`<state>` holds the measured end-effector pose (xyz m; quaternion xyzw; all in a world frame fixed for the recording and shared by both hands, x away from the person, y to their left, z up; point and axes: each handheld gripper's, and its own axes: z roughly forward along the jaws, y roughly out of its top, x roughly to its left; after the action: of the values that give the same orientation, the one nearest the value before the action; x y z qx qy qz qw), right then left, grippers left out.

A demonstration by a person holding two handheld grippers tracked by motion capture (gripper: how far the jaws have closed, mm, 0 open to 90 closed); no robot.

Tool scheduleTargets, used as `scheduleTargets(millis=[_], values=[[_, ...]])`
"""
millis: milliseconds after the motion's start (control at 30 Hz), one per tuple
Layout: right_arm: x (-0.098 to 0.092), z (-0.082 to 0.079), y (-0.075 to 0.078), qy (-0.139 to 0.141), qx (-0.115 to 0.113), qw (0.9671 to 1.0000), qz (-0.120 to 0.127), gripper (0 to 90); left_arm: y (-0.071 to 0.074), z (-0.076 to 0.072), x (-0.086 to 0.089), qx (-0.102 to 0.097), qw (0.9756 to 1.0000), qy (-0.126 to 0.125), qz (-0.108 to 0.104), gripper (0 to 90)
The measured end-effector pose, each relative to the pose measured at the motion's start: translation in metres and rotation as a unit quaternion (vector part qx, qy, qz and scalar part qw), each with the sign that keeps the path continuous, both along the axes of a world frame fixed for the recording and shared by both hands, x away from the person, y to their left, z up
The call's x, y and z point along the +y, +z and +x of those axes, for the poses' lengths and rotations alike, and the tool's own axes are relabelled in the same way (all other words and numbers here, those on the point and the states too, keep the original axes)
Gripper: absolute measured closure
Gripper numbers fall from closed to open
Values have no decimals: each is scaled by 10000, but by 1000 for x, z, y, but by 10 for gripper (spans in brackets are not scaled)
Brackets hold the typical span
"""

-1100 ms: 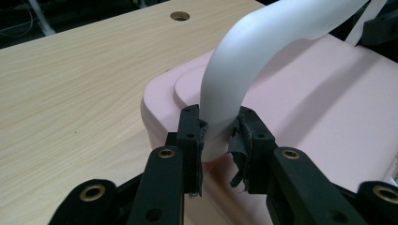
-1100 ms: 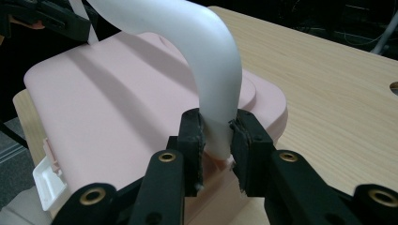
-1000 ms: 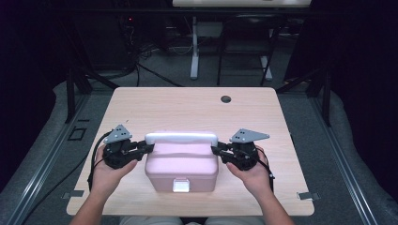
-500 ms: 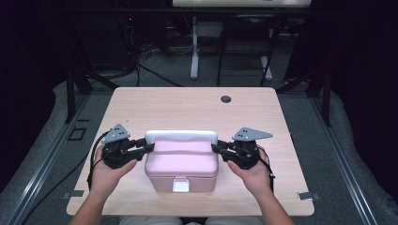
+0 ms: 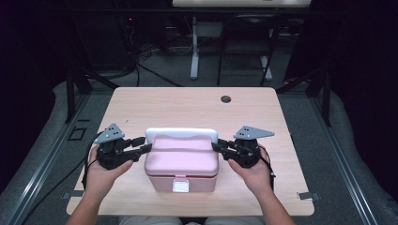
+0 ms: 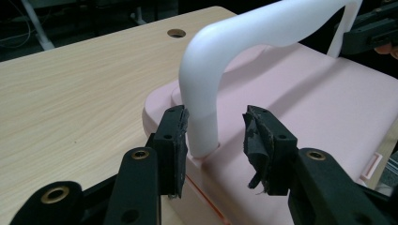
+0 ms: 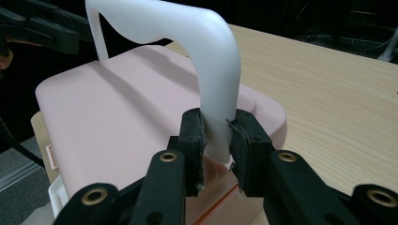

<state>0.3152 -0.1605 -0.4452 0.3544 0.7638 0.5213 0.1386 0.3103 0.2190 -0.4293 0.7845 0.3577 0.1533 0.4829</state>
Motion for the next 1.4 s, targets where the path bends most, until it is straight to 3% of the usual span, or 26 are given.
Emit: scheduleTargets(millis=[367,733,1400], values=[[-3,5,8,11,-62,9999,156,746,4,-8,10,-60,9998,165,-57,602],[-5,10,15,18,-71,9996,279,748,0,-10,19,3,9995,315,46,618],[-7,18,19,17,-92,9991,407,746,-10,-14,16,47,9991,355,219,647]])
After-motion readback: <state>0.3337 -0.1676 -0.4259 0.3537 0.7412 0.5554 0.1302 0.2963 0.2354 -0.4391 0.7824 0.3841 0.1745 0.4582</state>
